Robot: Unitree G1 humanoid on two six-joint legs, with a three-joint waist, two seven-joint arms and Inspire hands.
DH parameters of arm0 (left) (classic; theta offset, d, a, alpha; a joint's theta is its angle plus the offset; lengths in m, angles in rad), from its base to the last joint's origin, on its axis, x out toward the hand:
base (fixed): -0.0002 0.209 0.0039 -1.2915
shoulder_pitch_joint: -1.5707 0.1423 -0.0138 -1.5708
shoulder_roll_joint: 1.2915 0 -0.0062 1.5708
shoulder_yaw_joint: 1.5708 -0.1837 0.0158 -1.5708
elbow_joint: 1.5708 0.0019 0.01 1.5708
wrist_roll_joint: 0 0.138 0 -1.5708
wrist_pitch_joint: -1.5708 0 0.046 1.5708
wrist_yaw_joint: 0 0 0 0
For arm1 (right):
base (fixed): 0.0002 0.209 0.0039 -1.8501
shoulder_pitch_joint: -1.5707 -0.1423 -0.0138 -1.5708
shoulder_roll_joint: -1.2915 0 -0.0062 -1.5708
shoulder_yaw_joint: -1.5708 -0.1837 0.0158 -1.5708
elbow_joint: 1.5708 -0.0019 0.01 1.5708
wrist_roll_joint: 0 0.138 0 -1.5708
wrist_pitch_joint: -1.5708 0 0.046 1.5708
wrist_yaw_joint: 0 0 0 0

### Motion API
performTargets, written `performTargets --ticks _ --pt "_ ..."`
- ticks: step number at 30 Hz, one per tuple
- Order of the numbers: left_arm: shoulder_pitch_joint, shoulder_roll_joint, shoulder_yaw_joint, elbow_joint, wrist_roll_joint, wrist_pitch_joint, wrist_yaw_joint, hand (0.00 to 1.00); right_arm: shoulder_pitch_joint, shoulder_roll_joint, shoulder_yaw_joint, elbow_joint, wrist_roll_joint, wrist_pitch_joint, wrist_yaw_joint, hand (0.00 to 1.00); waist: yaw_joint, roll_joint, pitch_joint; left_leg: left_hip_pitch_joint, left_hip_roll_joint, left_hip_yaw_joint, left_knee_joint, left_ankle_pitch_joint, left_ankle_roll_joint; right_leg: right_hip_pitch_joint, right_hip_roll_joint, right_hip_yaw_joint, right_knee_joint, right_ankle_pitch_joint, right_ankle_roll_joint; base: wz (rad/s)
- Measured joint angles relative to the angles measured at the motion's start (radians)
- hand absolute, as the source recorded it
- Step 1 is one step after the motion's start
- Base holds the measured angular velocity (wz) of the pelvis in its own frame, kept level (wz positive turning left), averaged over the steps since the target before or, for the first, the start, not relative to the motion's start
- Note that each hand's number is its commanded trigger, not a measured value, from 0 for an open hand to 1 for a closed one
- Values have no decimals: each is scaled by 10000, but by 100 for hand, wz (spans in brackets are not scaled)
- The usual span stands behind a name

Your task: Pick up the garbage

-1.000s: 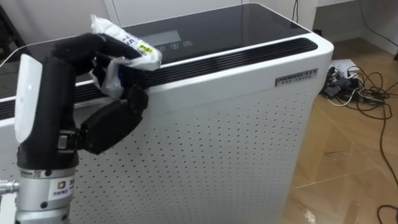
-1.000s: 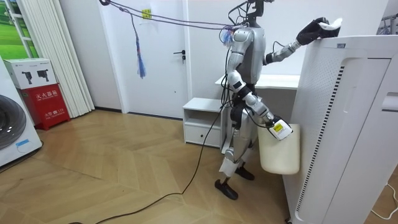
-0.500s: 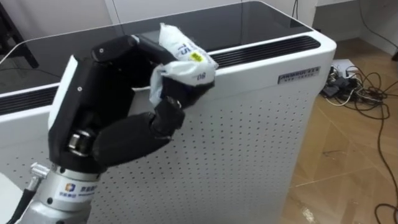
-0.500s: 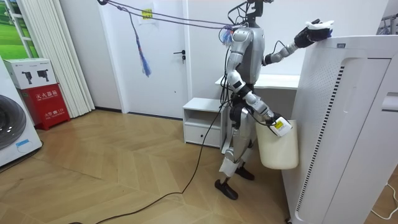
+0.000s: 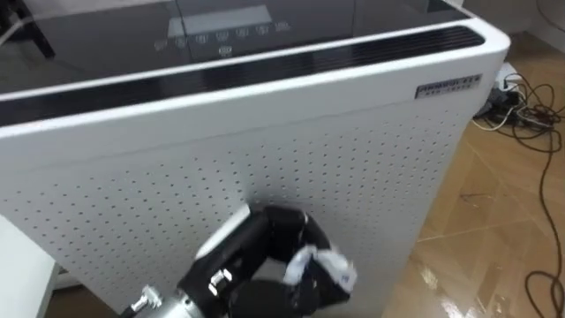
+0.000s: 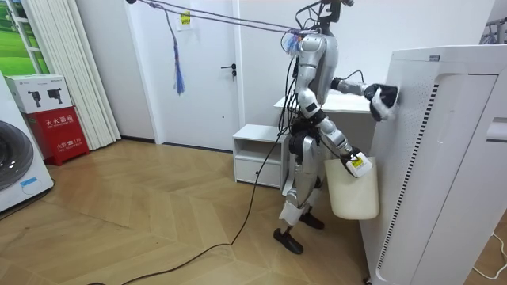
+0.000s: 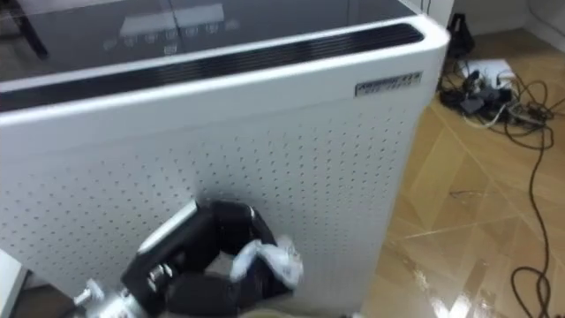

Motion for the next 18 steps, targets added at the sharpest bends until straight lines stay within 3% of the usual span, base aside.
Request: performTargets --ticks 7,13,18 --pt "-5 -180 19 123 509 7 -498 100 -421 42 15 616 34 -7 -63 100 251 102 -19 -327 30 -46 99 4 -9 -312 -8 -180 197 -29 -36 5" --pt "-2 -415 19 1394 1285 80 -662 100 -489 16 16 737 372 -8 -146 100 247 258 -42 -597 25 -259 267 27 -50 -405 13 -470 233 -59 -86 13" --pt "0 -625 15 2172 2024 100 -672 100 -775 112 175 983 476 -36 -275 100 481 266 -39 -940 34 -261 314 95 -119 -839 -9 -491 468 -116 -140 3"
